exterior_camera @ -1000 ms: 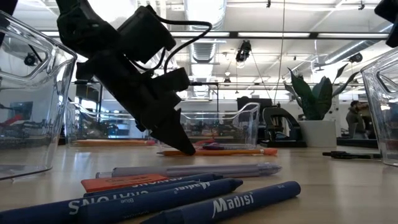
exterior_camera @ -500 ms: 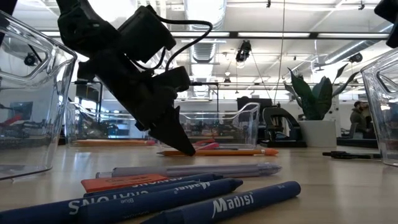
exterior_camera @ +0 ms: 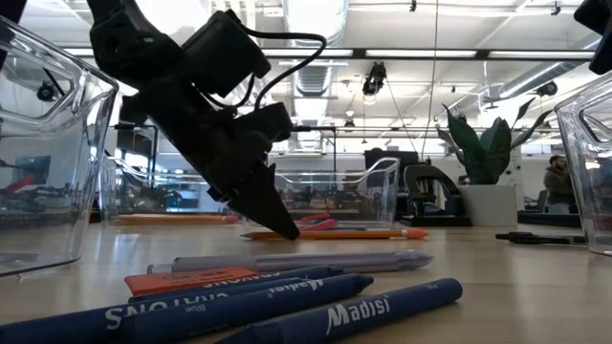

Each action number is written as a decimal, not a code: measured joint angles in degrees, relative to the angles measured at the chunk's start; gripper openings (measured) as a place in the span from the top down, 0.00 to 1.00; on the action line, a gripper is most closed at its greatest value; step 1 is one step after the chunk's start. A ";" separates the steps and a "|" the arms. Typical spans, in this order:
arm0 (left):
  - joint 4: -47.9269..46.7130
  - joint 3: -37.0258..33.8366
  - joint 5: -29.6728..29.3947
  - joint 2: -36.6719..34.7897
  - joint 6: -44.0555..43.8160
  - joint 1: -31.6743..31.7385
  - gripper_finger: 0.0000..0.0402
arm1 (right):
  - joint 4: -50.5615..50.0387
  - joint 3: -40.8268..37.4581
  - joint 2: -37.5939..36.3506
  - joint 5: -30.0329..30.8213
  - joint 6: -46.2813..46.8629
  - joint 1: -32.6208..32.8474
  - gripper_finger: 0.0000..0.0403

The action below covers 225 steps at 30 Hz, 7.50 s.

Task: Sort crayons/erasers/pens/pencils in bins
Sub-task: Put the orange pencil into the top left transparent bin, then put the black pen into the bottom left transparent bin

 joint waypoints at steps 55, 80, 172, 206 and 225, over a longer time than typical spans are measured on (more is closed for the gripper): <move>-48.23 -9.19 -25.07 -51.62 2.54 25.24 0.99 | -0.30 -0.60 0.35 1.49 -3.25 -1.22 0.73; -24.67 -9.05 -0.31 -51.14 3.01 23.88 1.00 | -1.02 -0.79 0.34 -1.39 0.91 -12.99 0.73; -5.76 -4.22 -1.29 -30.47 2.99 -5.70 1.00 | 15.91 -15.76 10.49 -40.50 1.49 -32.27 0.64; 6.07 -4.49 -1.32 -30.43 11.38 -5.61 0.94 | 15.33 -6.93 0.41 -20.62 -13.48 -32.48 0.94; 18.17 -4.10 -8.55 -29.34 13.16 -4.87 0.57 | 44.95 1.96 0.68 -7.57 -49.21 -32.51 0.94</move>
